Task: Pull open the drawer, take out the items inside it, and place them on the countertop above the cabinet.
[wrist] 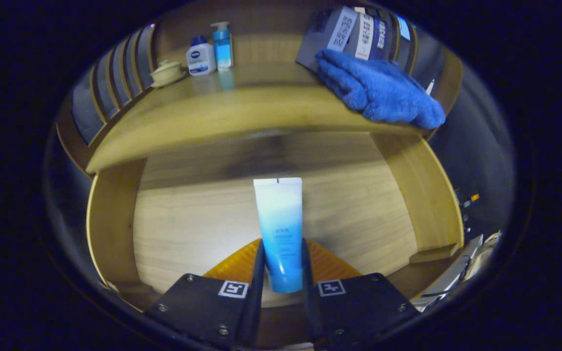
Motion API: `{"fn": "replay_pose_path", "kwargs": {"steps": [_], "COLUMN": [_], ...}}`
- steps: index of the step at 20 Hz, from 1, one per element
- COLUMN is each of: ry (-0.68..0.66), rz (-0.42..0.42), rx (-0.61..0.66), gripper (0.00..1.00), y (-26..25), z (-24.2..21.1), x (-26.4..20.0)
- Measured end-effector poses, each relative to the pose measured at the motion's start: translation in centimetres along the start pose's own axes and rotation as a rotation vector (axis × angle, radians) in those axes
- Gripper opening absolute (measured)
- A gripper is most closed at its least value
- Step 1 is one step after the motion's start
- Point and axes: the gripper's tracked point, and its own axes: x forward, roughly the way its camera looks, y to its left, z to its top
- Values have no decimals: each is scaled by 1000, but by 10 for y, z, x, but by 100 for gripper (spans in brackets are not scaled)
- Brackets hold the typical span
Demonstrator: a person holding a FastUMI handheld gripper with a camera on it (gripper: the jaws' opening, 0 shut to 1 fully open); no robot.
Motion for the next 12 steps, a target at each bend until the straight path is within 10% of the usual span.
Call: {"fn": "replay_pose_path", "kwargs": {"steps": [12], "ry": [-232], "rz": [-21], "rx": [-16], "gripper": [37], "y": [19], "z": [119], "x": [-73]}}
